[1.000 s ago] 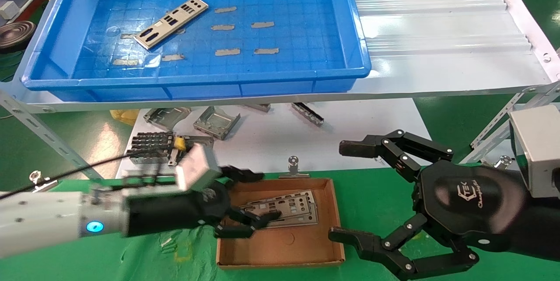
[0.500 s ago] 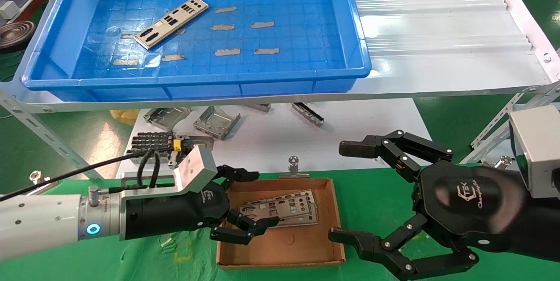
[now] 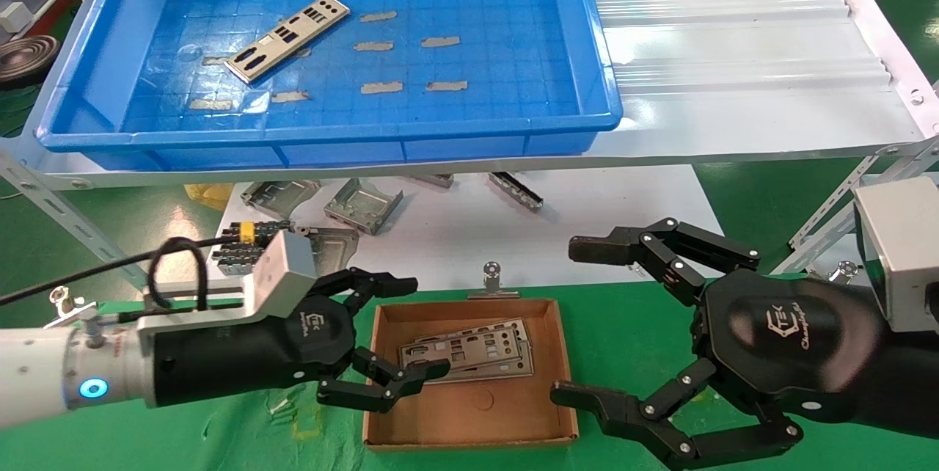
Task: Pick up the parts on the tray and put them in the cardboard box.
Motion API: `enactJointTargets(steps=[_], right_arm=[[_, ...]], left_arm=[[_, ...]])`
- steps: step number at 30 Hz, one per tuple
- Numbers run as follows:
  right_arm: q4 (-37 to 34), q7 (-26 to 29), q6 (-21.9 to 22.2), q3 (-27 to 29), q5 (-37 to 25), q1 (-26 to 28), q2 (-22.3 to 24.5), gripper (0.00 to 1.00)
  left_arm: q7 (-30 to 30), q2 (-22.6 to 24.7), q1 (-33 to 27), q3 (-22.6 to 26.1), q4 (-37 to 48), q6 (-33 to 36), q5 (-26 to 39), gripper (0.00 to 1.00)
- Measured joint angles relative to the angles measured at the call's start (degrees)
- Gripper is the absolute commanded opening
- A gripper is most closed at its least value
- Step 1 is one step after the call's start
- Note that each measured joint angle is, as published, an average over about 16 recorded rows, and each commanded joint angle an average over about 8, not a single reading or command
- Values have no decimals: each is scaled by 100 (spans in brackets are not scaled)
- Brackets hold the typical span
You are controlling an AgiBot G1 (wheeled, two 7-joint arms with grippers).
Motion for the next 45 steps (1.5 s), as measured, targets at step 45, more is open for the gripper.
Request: enactJointTargets(steps=[45], right_arm=[[0,0,1,0,1,0,0,100]], left_arm=[[282,-1281,341,-1117,-746,1475,-1914,100]])
